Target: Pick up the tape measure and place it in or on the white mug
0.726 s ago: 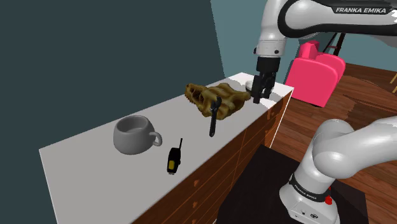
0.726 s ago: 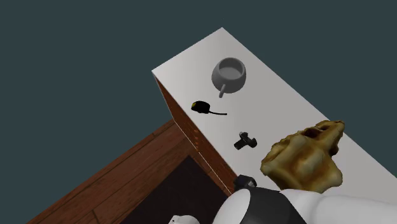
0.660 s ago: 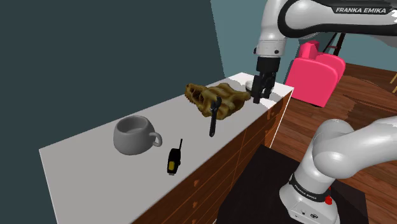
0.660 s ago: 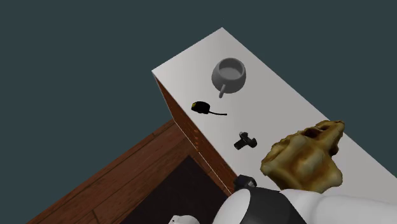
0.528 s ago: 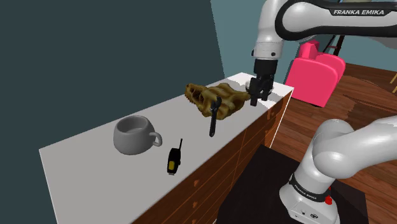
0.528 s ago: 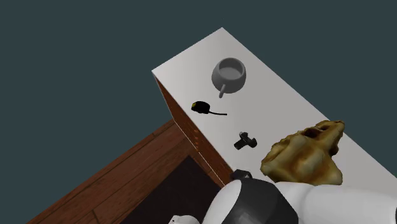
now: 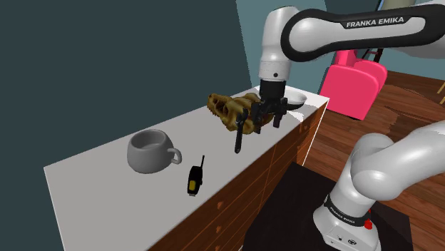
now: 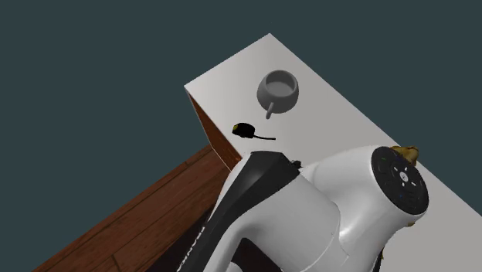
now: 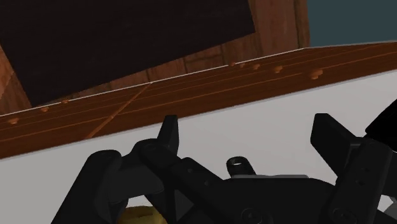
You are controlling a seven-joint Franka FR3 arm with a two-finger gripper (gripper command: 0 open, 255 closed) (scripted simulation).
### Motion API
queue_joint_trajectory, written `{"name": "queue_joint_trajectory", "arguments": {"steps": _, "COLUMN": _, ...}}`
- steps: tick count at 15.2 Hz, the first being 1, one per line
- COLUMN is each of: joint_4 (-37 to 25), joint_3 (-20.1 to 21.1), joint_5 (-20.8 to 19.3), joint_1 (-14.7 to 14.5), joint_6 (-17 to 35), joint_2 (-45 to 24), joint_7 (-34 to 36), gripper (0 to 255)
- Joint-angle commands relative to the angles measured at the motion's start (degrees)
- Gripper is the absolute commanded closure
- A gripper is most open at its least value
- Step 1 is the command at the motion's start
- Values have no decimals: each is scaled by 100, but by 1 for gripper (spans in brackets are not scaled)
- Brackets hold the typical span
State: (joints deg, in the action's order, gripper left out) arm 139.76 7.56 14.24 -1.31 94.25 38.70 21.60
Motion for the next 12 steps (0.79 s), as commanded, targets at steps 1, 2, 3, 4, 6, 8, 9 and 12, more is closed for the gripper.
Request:
{"name": "queue_joint_trajectory", "arguments": {"steps": 1, "joint_4": -43, "joint_3": 234, "joint_5": 184, "joint_1": -12, "joint_6": 259, "joint_2": -268, "joint_7": 396, "gripper": 0}}
{"name": "queue_joint_trajectory", "arguments": {"steps": 2, "joint_4": -92, "joint_3": 352, "joint_5": 266, "joint_1": -19, "joint_6": 385, "joint_2": -423, "joint_7": 591, "gripper": 0}}
{"name": "queue_joint_trajectory", "arguments": {"steps": 3, "joint_4": -149, "joint_3": 470, "joint_5": 340, "joint_1": -22, "joint_6": 511, "joint_2": -586, "joint_7": 784, "gripper": 0}}
{"name": "queue_joint_trajectory", "arguments": {"steps": 4, "joint_4": -215, "joint_3": 585, "joint_5": 407, "joint_1": -23, "joint_6": 638, "joint_2": -756, "joint_7": 977, "gripper": 0}}
{"name": "queue_joint_trajectory", "arguments": {"steps": 6, "joint_4": -370, "joint_3": 807, "joint_5": 514, "joint_1": -20, "joint_6": 890, "joint_2": -1116, "joint_7": 1362, "gripper": 0}}
{"name": "queue_joint_trajectory", "arguments": {"steps": 8, "joint_4": -557, "joint_3": 1020, "joint_5": 584, "joint_1": -7, "joint_6": 1138, "joint_2": -1501, "joint_7": 1749, "gripper": 0}}
{"name": "queue_joint_trajectory", "arguments": {"steps": 9, "joint_4": -662, "joint_3": 1120, "joint_5": 603, "joint_1": -1, "joint_6": 1259, "joint_2": -1703, "joint_7": 1944, "gripper": 0}}
{"name": "queue_joint_trajectory", "arguments": {"steps": 12, "joint_4": -1020, "joint_3": 1395, "joint_5": 592, "joint_1": 20, "joint_6": 1609, "joint_2": -2338, "joint_7": 2540, "gripper": 0}}
